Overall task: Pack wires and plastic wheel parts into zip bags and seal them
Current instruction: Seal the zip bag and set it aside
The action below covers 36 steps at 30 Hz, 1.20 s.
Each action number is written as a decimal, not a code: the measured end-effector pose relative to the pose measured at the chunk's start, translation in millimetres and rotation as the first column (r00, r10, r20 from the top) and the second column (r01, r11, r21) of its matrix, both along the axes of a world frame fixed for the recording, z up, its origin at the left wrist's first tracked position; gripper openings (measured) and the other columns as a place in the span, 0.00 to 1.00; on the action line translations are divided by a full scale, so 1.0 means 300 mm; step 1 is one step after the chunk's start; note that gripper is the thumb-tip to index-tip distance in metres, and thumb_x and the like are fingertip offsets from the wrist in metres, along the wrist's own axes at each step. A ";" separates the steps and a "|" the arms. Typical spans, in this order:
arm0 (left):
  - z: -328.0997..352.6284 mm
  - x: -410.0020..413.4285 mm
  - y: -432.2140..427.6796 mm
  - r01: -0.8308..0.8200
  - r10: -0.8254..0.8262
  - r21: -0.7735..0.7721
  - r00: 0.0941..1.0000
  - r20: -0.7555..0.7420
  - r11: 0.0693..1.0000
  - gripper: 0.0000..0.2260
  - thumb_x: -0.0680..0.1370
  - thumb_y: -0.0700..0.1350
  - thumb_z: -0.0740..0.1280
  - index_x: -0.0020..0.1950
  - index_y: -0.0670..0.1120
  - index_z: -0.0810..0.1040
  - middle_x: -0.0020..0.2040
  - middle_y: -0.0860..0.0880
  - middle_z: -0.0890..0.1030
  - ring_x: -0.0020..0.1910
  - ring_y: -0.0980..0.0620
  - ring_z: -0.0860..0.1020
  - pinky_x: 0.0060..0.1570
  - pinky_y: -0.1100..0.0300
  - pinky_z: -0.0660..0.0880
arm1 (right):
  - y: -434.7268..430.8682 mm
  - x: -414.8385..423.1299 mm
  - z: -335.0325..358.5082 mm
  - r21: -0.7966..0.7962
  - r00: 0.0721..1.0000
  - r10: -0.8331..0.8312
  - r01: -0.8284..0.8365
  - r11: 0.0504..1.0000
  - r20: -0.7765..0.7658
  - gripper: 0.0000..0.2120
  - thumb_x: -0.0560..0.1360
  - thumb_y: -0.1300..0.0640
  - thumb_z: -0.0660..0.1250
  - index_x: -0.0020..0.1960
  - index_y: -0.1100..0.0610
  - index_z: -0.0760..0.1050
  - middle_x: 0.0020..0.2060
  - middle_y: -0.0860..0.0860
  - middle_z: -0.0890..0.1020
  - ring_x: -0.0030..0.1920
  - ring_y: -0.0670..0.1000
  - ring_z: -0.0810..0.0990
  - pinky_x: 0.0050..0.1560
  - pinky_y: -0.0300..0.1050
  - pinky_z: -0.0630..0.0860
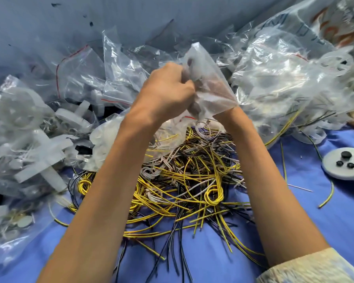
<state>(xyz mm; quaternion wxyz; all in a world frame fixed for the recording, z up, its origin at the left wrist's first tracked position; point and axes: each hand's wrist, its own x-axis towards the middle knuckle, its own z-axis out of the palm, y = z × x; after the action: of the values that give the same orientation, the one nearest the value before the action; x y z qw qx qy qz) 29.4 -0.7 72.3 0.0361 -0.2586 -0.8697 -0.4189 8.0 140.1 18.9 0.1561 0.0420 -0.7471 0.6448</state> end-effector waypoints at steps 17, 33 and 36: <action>-0.043 -0.059 -0.066 -0.096 0.102 -0.242 0.995 0.014 0.965 0.16 0.78 0.56 0.63 0.39 0.45 0.79 0.38 0.46 0.78 0.43 0.46 0.76 0.43 0.55 0.71 | -0.002 0.091 0.042 -0.031 0.984 0.172 -0.171 0.985 0.044 0.02 0.77 0.62 0.64 0.49 0.59 0.74 0.28 0.46 0.74 0.27 0.42 0.71 0.30 0.34 0.71; -0.048 -0.068 -0.090 -0.144 0.145 -0.306 0.989 -0.018 0.941 0.09 0.72 0.38 0.60 0.44 0.40 0.80 0.41 0.40 0.78 0.40 0.45 0.72 0.40 0.55 0.69 | 0.021 0.104 0.075 -0.104 0.957 0.288 -0.284 0.953 0.027 0.05 0.77 0.64 0.64 0.44 0.58 0.69 0.42 0.57 0.82 0.38 0.55 0.85 0.37 0.46 0.80; -0.047 -0.072 -0.096 -0.156 0.172 -0.248 0.984 0.044 0.956 0.10 0.72 0.40 0.59 0.31 0.40 0.70 0.29 0.42 0.65 0.32 0.46 0.62 0.32 0.56 0.61 | 0.032 0.104 0.082 -0.171 0.948 0.319 -0.317 0.933 -0.021 0.06 0.79 0.60 0.61 0.48 0.57 0.64 0.43 0.55 0.85 0.38 0.57 0.85 0.36 0.44 0.79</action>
<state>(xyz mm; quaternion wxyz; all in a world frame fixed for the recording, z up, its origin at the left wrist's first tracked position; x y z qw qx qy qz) 7.8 -29.6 58.3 0.0105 -0.1742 -0.9336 -0.3129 39.2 149.7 43.6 0.0501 0.1463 -0.6725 0.7238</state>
